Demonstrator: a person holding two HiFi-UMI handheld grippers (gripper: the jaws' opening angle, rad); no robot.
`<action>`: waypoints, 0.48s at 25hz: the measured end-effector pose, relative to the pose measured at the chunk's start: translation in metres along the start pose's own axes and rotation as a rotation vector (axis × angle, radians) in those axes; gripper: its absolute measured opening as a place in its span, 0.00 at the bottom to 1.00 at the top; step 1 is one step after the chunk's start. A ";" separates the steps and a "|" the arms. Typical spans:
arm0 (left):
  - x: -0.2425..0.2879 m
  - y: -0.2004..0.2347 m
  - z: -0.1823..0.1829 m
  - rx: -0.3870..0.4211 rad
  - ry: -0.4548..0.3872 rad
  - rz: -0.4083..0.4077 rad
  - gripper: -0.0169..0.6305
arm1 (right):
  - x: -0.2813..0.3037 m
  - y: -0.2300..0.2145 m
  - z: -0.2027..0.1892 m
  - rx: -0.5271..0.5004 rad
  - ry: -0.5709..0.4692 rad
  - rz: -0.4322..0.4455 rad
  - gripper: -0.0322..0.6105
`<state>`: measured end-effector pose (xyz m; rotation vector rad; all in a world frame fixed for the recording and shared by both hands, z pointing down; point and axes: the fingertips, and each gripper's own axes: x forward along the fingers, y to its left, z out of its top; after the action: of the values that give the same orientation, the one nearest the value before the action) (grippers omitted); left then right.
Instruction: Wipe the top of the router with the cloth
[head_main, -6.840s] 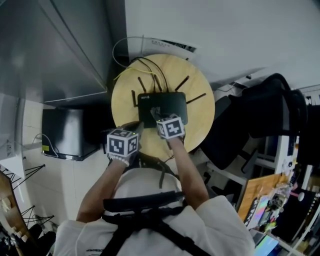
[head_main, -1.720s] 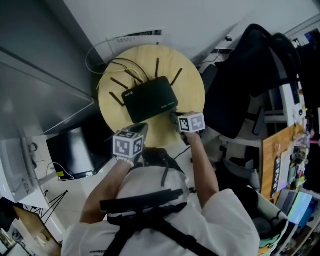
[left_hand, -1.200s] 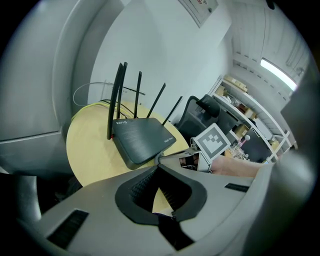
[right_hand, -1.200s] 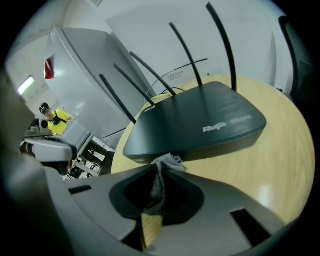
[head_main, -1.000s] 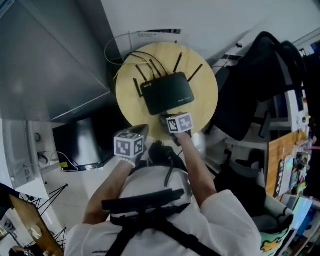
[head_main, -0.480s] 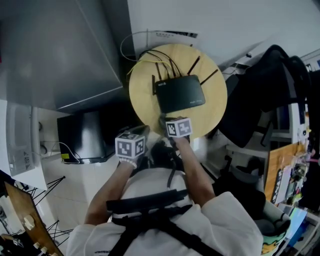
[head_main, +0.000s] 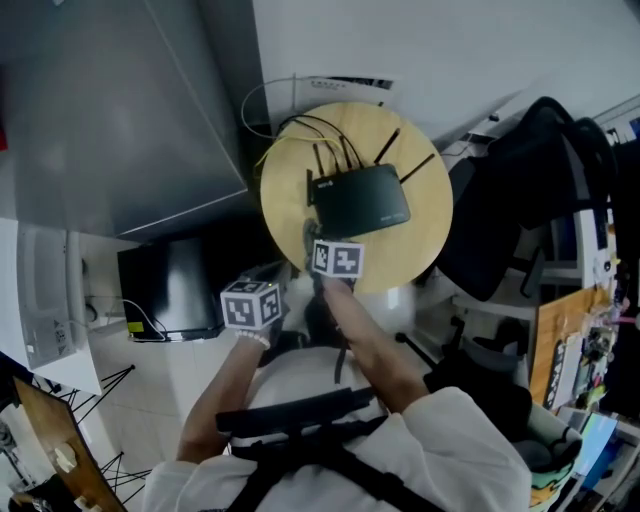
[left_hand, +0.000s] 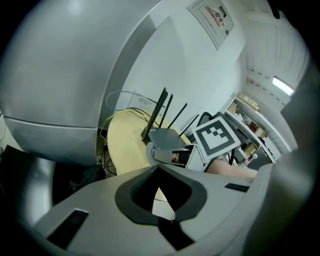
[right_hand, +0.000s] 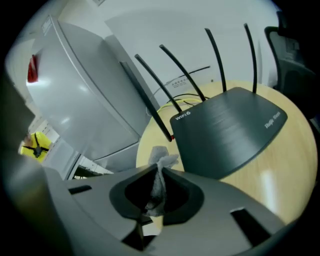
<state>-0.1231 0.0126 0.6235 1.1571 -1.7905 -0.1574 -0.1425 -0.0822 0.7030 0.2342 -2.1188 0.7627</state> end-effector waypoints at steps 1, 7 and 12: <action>-0.001 0.006 0.001 -0.008 -0.005 0.009 0.02 | 0.007 -0.001 0.005 0.022 -0.012 -0.026 0.11; -0.008 0.034 0.002 -0.052 -0.023 0.053 0.02 | 0.034 -0.013 0.026 0.239 -0.096 -0.117 0.11; -0.016 0.040 -0.001 -0.059 -0.023 0.069 0.02 | 0.048 -0.011 0.036 0.375 -0.134 -0.145 0.11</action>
<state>-0.1462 0.0467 0.6351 1.0545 -1.8313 -0.1823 -0.1913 -0.1073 0.7286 0.6484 -2.0409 1.0777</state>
